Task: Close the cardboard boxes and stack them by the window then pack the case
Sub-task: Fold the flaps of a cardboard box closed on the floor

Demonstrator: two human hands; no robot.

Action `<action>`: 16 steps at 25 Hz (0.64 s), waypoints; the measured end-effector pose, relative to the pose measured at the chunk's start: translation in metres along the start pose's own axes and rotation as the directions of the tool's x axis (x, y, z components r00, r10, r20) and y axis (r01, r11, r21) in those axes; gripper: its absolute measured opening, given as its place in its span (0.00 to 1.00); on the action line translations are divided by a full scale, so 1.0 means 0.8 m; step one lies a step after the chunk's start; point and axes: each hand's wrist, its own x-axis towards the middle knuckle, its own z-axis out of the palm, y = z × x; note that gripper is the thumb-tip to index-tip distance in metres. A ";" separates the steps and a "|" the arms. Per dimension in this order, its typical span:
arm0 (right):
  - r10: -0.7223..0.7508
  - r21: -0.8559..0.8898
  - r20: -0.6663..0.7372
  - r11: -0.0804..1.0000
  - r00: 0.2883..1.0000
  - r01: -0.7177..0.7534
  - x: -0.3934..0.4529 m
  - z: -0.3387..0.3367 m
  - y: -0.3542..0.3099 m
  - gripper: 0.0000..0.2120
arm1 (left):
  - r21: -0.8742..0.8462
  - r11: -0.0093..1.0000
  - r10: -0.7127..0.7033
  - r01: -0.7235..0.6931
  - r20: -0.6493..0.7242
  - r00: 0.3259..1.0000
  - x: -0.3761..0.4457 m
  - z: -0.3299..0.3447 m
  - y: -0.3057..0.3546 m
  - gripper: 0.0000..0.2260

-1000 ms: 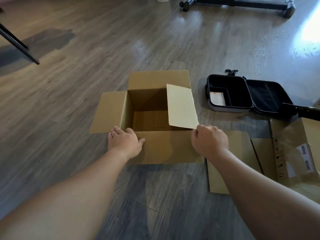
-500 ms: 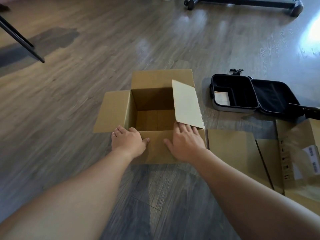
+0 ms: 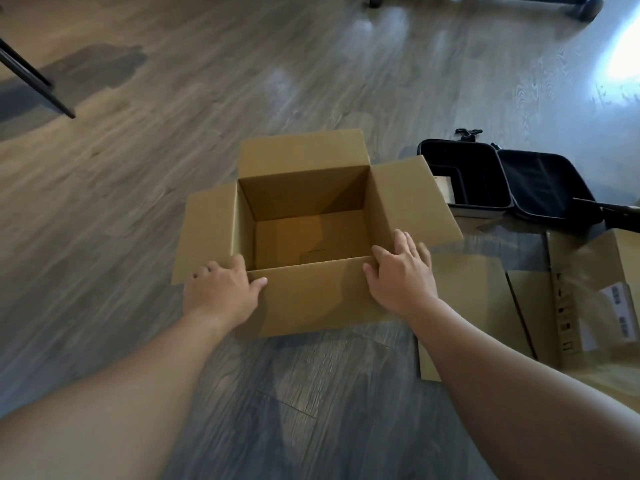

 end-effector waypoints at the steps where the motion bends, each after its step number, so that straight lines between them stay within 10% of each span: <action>1: 0.016 0.011 0.010 1.000 1.000 -0.016 0.004 0.000 0.000 0.20 | -0.017 1.000 0.001 -0.001 -0.004 1.000 -0.002 0.003 -0.011 0.24; 9: -0.040 0.192 0.073 0.981 0.997 0.025 0.002 0.004 -0.021 0.22 | -0.111 0.990 -0.063 0.082 0.168 0.984 -0.005 -0.005 -0.033 0.15; 16: 0.012 0.422 -0.008 0.907 1.000 -0.007 -0.012 -0.009 0.038 0.26 | -0.274 0.920 0.215 -0.279 -0.240 0.947 0.004 -0.019 0.097 0.26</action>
